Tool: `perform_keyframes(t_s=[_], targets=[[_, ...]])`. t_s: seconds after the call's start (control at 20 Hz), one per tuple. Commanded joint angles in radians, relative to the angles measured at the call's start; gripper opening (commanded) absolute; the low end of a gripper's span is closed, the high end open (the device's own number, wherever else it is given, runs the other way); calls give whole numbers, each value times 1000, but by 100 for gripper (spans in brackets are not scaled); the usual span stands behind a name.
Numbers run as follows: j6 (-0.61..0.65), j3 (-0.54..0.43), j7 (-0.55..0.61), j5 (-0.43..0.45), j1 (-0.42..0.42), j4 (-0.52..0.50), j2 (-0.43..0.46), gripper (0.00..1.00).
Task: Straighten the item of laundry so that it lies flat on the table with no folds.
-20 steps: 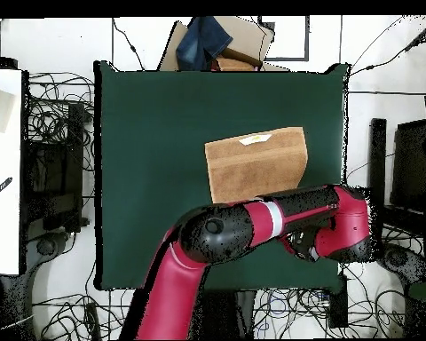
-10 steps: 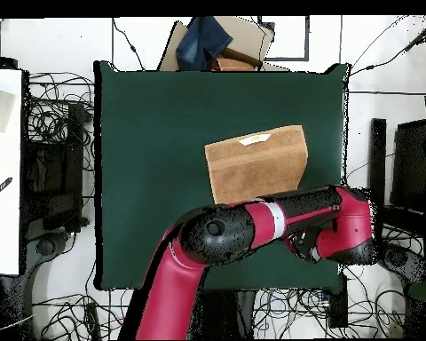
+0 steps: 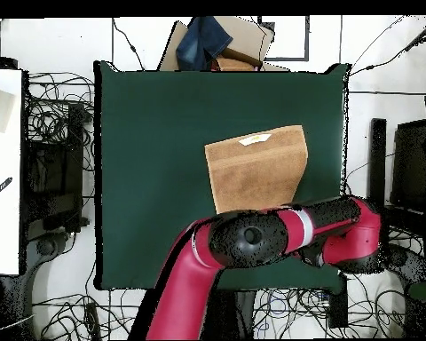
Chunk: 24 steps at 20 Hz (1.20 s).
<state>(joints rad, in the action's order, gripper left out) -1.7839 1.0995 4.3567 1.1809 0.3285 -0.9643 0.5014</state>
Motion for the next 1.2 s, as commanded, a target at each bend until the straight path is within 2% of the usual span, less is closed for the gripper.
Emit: perform_keyframes(t_s=[0.05, 0.2, 0.45, 0.9, 1.2], targets=[[-4, -194, -157, 26, -3, 133, 28, 0], [48, -174, -153, 53, -27, 110, 24, 0], [184, -158, -175, 49, -74, 52, 20, 0], [198, -225, -192, 43, -113, 16, 12, 0], [174, -254, -195, 49, -102, 25, 13, 0]])
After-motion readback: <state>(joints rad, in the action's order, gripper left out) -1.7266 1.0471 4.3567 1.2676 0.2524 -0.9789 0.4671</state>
